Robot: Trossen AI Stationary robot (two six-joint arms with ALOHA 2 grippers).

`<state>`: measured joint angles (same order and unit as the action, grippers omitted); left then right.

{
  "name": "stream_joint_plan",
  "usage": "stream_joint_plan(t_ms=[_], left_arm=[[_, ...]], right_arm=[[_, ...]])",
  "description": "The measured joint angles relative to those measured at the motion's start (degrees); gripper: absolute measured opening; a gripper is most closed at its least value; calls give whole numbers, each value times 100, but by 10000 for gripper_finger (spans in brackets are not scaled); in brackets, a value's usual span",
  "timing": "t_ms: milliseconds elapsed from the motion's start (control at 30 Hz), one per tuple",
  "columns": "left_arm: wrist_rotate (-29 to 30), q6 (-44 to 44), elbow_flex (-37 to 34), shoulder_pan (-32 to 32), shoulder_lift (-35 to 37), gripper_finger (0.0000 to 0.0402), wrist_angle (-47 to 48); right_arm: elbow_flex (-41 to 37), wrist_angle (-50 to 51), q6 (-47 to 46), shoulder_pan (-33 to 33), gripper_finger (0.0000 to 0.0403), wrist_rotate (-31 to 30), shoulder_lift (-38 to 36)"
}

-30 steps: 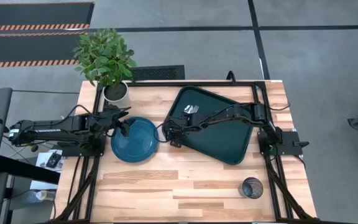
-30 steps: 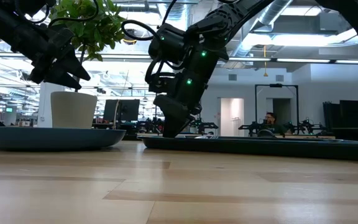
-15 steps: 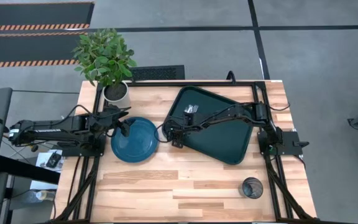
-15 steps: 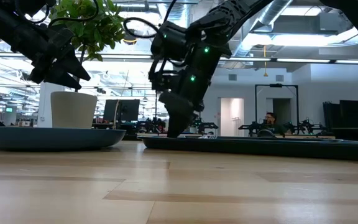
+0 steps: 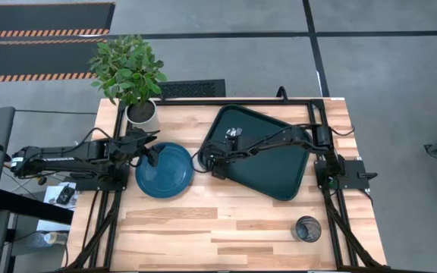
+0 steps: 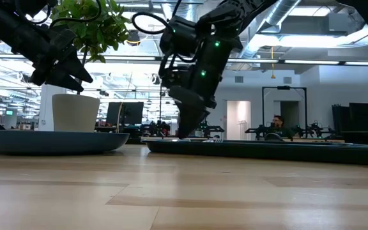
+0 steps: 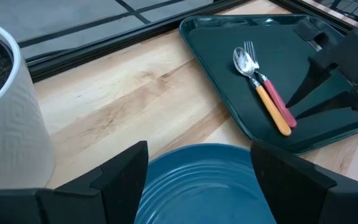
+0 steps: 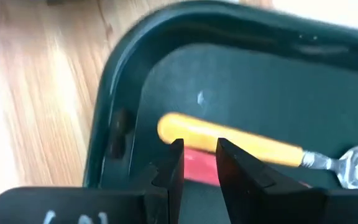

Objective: Pick and place plate/cup/fork/spoon on tray
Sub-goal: Adjust the pink fork on the black tray

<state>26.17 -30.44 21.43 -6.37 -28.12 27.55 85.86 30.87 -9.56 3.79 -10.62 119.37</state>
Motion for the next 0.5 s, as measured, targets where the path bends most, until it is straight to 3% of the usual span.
stream_joint_plan(t_ms=[500], left_arm=[[0, 3, 0, 1, 0, 269, 0]], right_arm=[[-430, -92, -265, -84, 118, -161, -20]])
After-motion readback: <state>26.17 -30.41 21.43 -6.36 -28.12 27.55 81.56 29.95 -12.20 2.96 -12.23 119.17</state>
